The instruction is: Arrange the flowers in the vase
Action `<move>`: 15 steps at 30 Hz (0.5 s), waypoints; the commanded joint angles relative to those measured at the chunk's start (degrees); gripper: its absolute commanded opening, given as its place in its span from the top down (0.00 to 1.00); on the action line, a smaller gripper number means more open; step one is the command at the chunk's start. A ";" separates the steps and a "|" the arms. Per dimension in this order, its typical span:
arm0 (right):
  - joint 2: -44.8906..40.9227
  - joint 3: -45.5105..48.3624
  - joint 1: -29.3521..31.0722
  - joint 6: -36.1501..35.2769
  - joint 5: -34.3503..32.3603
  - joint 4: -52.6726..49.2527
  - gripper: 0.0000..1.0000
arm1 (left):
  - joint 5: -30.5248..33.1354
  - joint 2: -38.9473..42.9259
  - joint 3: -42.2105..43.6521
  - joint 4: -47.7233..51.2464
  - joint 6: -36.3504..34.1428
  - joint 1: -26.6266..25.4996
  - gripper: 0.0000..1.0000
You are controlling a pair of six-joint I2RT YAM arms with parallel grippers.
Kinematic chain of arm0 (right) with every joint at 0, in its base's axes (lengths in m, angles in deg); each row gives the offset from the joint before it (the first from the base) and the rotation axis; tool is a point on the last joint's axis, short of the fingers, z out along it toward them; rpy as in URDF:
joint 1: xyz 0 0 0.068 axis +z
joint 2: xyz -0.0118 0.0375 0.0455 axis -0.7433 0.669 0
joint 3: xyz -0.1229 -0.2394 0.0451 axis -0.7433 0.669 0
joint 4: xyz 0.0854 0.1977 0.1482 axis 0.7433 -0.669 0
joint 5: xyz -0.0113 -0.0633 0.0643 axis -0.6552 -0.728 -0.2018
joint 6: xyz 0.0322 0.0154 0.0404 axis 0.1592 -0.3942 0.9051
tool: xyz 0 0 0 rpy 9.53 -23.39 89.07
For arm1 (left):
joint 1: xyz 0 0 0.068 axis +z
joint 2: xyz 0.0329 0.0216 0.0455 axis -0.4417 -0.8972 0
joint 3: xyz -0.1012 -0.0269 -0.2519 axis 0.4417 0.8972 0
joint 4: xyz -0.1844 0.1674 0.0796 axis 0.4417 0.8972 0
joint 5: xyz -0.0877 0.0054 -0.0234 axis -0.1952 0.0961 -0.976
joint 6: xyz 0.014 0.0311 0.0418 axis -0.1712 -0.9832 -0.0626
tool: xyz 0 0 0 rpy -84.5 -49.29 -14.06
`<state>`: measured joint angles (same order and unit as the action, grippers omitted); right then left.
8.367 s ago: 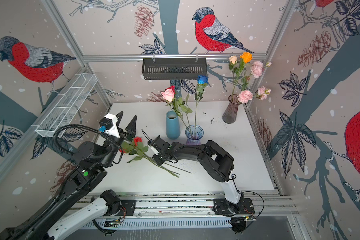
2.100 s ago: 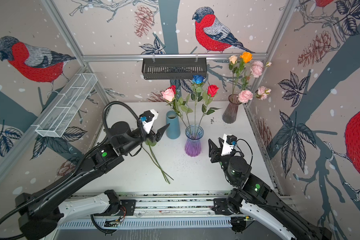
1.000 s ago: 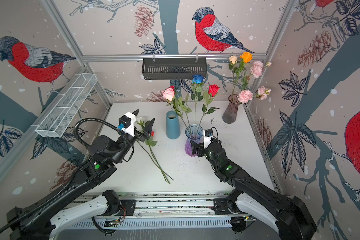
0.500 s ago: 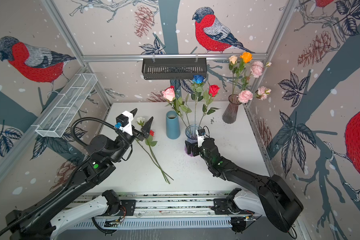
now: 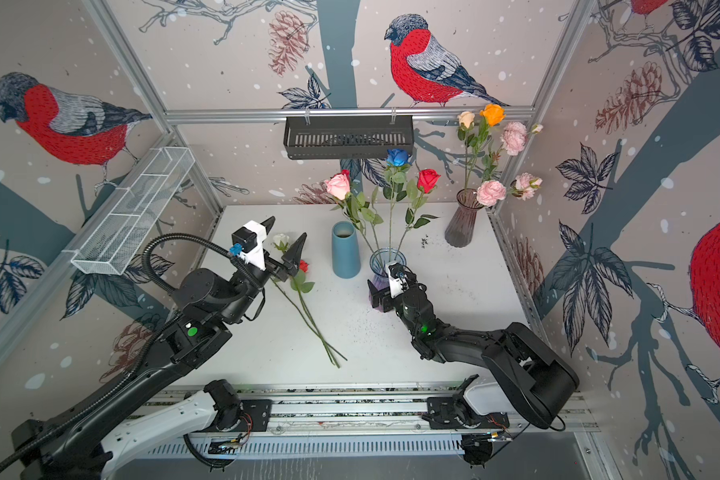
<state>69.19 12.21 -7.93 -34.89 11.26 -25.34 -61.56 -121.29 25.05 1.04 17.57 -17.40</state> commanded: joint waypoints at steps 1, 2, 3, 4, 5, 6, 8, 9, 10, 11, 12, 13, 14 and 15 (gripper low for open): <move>1.55 -0.45 -0.26 -0.91 -1.45 4.77 0.03 | -0.53 0.00 -0.43 -1.78 -0.29 0.20 0.20; 1.97 -0.38 -0.42 -0.97 -1.45 5.39 0.05 | -0.56 0.00 -0.43 -1.82 -0.29 0.20 0.20; 2.51 -0.36 -0.59 -1.07 -1.39 6.04 0.08 | -0.59 -0.01 -0.43 -1.82 -0.36 0.20 0.20; 2.98 -0.35 -0.82 -1.13 -1.37 6.42 0.10 | -0.60 -0.01 -0.43 -1.77 -0.37 0.20 0.20; 3.49 -0.36 -1.05 -1.17 -1.37 6.73 0.11 | -0.60 -0.01 -0.49 -1.78 -0.38 0.20 0.20; 4.07 -0.36 -1.18 -1.33 -1.37 7.18 0.12 | -0.57 -0.01 -0.43 -1.80 -0.38 0.20 0.20; 5.08 -0.68 -1.56 -1.73 -1.39 7.86 0.17 | -0.56 -0.01 -0.43 -1.79 -0.46 0.28 0.20; 5.59 -0.89 -1.69 -2.03 -1.37 7.98 0.20 | -0.58 -0.06 -0.43 -1.82 -0.46 0.29 0.20; 6.00 -1.13 -1.81 -2.33 -1.41 8.17 0.22 | -0.59 0.03 -0.43 -1.78 -0.46 0.29 0.20; 6.55 -1.36 -1.97 -2.60 -1.53 8.54 0.25 | -0.58 0.01 -0.46 -1.70 -0.46 0.29 0.20; 7.13 -1.49 -2.18 -2.86 -1.69 9.17 0.28 | -0.61 0.08 -0.50 -1.72 -0.49 0.29 0.20; 7.72 -1.65 -2.40 -3.01 -1.89 9.63 0.30 | -0.62 0.08 -0.52 -1.69 -0.55 0.33 0.20; 8.42 -1.89 -2.78 -3.31 -2.06 10.18 0.34 | -0.58 0.07 -0.52 -1.67 -0.55 0.37 0.20; 9.09 -2.17 -3.17 -3.49 -2.15 10.66 0.36 | -0.61 0.04 -0.52 -1.68 -0.60 0.37 0.20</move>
<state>76.95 10.61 -10.43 -36.73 10.34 -15.88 -61.54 -121.36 25.03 1.04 17.55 -17.12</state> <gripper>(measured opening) 0.687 0.804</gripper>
